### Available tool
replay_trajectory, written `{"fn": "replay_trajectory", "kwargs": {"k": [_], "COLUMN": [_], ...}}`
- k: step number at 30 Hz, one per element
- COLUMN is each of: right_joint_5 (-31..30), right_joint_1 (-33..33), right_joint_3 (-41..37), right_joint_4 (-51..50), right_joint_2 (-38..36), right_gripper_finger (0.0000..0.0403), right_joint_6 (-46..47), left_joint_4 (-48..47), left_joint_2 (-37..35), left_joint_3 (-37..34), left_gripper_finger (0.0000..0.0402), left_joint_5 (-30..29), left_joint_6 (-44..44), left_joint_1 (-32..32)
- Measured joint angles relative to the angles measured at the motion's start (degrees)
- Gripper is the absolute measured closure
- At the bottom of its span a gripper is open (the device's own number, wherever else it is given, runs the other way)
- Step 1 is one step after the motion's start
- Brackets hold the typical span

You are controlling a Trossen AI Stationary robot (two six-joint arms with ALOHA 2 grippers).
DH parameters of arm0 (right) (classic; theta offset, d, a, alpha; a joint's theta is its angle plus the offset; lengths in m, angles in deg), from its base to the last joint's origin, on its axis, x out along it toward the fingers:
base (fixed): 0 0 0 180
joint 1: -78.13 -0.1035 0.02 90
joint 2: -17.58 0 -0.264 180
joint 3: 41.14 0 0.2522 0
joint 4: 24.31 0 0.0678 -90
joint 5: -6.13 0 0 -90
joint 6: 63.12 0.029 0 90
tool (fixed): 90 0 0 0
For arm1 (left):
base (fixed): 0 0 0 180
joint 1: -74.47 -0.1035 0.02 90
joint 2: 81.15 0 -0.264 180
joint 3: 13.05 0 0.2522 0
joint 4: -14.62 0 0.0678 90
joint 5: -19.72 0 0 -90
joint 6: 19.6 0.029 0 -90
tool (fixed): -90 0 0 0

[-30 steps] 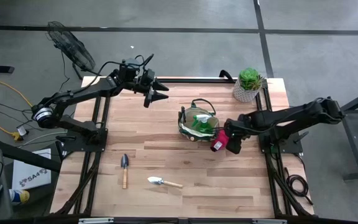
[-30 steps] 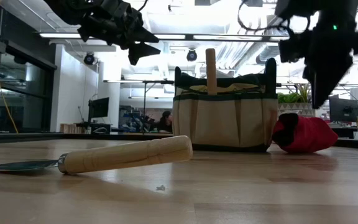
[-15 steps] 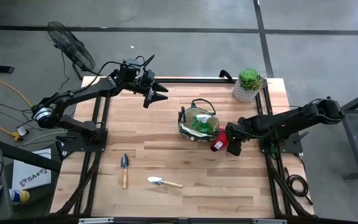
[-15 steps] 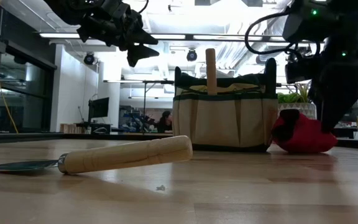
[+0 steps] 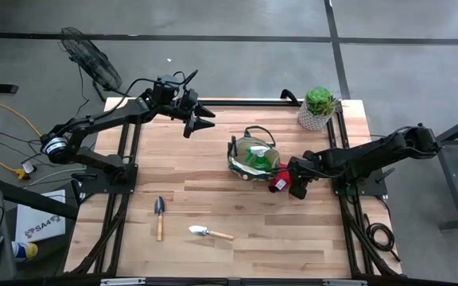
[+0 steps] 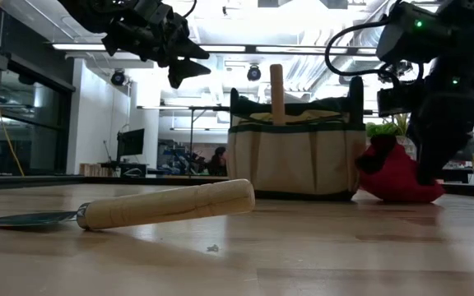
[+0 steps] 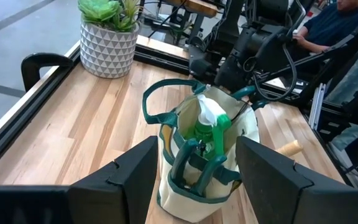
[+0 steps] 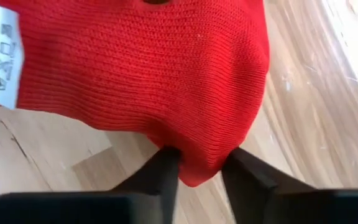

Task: Pick & Place Garden tools in Gardening bag
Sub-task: Put the red gloves into the gardening bag

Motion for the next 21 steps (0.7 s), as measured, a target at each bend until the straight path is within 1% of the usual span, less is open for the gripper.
{"fn": "replay_trajectory", "kwargs": {"k": [3, 4, 7, 10, 12, 17, 21], "right_joint_5": [1.8, 2.7, 5.5, 10.4, 12.5, 13.3, 11.0], "right_joint_1": [0.0, 0.0, 0.0, -0.3, -1.4, -4.3, -6.8], "right_joint_3": [0.0, 0.0, 0.0, 0.4, 1.6, 6.9, 12.2], "right_joint_4": [0.1, 0.1, 0.1, 0.4, 0.1, -2.8, -6.1], "right_joint_2": [0.0, 0.0, 0.0, -0.5, -1.3, -4.2, -6.1], "right_gripper_finger": [0.0375, 0.0386, 0.0394, 0.0396, 0.0397, 0.0397, 0.0398], "right_joint_6": [0.1, 0.3, 4.0, 8.4, 10.2, 12.3, 14.7], "left_joint_4": [0.0, 0.0, 0.0, 0.0, 0.0, 0.1, 0.4], "left_joint_2": [0.0, 0.0, 0.0, 0.0, 0.0, 0.0, 0.0], "left_joint_3": [0.0, 0.0, 0.0, 0.0, 0.0, 0.0, 0.0], "left_gripper_finger": [0.019, 0.019, 0.019, 0.019, 0.019, 0.019, 0.019], "left_joint_5": [0.0, 0.0, 0.0, 0.0, 0.0, 0.8, 2.9], "left_joint_6": [0.0, 0.0, 0.0, 0.0, 0.0, 0.0, 2.1], "left_joint_1": [0.0, 0.0, 0.0, 0.0, 0.0, 0.0, 0.0]}}
